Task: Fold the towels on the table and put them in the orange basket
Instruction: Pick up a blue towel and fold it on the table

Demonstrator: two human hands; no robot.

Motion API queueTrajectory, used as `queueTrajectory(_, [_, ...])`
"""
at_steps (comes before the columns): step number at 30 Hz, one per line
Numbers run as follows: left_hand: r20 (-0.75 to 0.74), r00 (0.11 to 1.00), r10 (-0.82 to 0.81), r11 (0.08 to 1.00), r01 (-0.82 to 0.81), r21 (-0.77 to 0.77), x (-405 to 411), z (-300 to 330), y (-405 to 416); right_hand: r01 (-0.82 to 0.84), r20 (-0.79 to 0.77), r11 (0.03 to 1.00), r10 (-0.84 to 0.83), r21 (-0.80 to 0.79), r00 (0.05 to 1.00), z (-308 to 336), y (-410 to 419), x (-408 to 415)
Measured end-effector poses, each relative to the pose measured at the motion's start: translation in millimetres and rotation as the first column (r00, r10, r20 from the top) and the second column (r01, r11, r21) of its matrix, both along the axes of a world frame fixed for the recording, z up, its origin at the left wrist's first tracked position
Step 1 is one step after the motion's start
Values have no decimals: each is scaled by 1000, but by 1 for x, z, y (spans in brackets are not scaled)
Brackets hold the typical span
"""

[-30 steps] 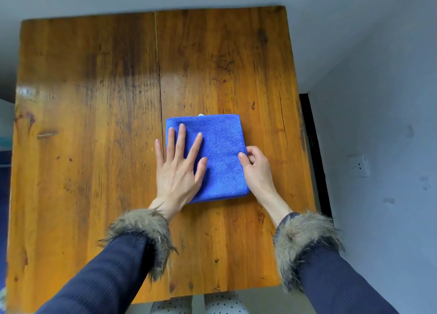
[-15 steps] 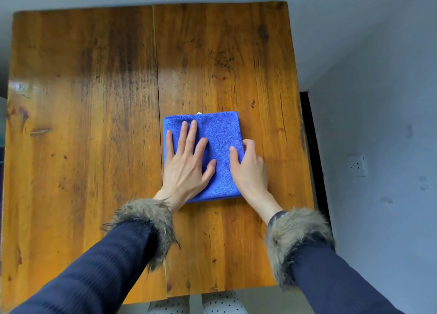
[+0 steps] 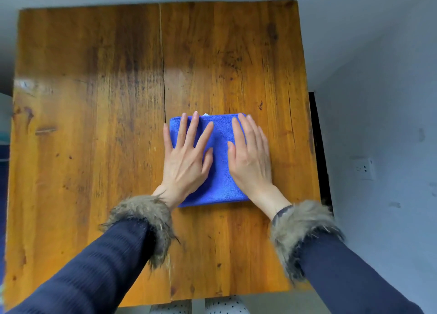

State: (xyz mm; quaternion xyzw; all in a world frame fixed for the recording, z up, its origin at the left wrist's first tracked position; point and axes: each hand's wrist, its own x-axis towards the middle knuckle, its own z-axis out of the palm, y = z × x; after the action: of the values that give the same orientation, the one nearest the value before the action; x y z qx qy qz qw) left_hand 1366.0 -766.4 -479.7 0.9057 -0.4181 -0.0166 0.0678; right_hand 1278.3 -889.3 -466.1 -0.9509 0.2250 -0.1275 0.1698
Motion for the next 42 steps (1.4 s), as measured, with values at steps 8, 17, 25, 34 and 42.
queueTrajectory(8, [-68,998,-8,999,11,44,11,-13,7,-21,-137,990,40,136,990,-32,-3,7])
queueTrajectory(17, [-165,986,-21,999,28,38,13,-9,7,-35,-214,980,78,195,974,-26,-6,9])
queueTrajectory(25, [-465,761,453,768,-598,-229,17,12,52,468,-146,751,-457,466,878,-3,-15,-19])
queueTrajectory(34, [-892,222,394,635,-768,89,15,21,53,608,-503,420,-341,674,794,12,-23,-2])
queueTrajectory(42, [-931,90,354,584,-799,145,13,24,48,632,-597,194,-212,750,774,13,-31,7])
